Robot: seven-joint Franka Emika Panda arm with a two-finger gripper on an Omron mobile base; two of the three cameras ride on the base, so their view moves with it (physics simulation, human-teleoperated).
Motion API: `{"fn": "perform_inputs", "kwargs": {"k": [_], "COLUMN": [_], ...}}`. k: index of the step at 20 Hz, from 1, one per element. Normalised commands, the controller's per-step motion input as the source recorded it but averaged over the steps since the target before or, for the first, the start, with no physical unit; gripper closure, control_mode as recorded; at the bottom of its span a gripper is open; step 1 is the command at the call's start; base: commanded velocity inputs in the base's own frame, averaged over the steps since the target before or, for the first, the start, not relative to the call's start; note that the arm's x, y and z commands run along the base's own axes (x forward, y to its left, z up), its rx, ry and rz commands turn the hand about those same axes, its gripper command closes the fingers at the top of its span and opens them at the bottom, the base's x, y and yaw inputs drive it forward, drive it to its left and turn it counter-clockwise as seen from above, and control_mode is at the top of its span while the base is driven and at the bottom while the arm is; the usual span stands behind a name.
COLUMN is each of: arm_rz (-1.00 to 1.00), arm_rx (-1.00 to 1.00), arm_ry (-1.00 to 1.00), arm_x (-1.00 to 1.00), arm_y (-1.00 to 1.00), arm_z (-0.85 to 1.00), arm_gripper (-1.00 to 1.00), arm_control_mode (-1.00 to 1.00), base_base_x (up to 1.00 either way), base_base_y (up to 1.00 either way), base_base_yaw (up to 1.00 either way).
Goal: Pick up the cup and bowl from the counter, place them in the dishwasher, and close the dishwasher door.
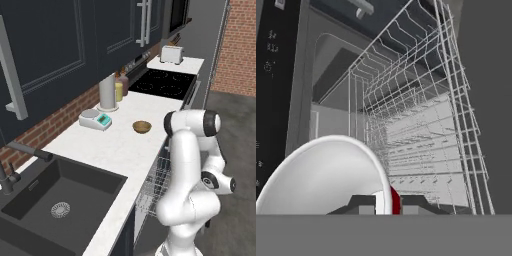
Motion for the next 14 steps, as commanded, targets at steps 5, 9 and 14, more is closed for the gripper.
{"fn": "perform_inputs", "kwargs": {"k": [5, 9, 14], "arm_rz": [0.00, 0.00, 0.00], "arm_rx": [0.06, 0.07, 0.06], "arm_ry": [0.00, 0.04, 0.06], "arm_x": [0.27, 0.42, 0.51], "arm_y": [0.06, 0.00, 0.01], "arm_z": [-0.33, -0.09, -0.02], "arm_gripper": [1.00, 1.00, 1.00], "arm_control_mode": [-1.00, -1.00, -1.00], "base_base_x": [0.00, 0.00, 0.00], "base_base_y": [0.00, 0.00, 0.00], "base_base_yaw": [0.00, 0.00, 0.00]}}
